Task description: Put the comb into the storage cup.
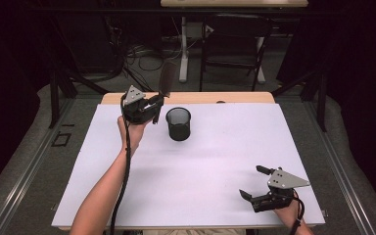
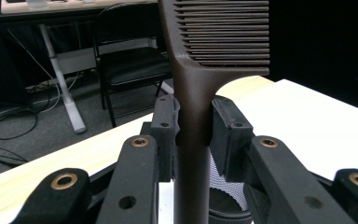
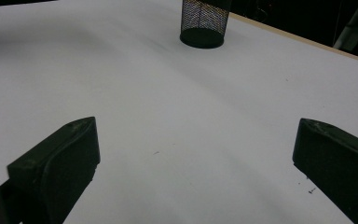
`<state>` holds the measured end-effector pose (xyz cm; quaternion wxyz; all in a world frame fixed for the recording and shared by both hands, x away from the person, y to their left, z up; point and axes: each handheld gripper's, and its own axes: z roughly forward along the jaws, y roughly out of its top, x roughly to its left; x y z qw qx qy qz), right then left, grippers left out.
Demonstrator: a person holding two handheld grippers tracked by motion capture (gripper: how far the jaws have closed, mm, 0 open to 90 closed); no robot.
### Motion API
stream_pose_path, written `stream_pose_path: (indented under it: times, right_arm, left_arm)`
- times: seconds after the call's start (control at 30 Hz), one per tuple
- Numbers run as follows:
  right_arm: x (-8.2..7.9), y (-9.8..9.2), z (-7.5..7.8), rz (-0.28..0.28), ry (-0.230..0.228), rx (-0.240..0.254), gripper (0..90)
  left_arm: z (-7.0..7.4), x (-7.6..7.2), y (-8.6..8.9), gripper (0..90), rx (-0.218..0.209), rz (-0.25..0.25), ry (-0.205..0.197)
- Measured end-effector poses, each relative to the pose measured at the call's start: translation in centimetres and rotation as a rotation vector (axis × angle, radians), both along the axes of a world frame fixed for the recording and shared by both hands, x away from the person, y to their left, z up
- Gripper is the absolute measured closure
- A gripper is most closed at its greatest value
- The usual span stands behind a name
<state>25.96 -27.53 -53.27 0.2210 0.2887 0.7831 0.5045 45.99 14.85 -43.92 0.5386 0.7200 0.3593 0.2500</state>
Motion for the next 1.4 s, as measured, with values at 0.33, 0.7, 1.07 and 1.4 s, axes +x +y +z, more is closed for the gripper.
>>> stream_pose_path:
  times: [0.33, 0.7, 1.07, 1.4]
  right_arm:
    - [0.0, 0.0, 0.0, -0.001, 0.002, 0.0, 0.1]
    - [0.0, 0.0, 0.0, -0.001, 0.001, 0.0, 0.2]
    - [0.0, 0.0, 0.0, -0.001, 0.004, 0.0, 0.2]
    - [0.0, 0.0, 0.0, -0.006, 0.003, 0.007, 0.2]
  left_arm:
    - [0.1, 0.4, -0.4, 72.4, -0.019, 0.002, -0.003]
    - [0.3, 0.8, -1.0, 72.4, -0.042, -0.002, -0.014]
    - [0.1, 1.3, -1.8, 72.4, -0.055, -0.016, -0.019]
    - [0.1, 1.5, -2.3, 72.4, -0.078, -0.026, -0.03]
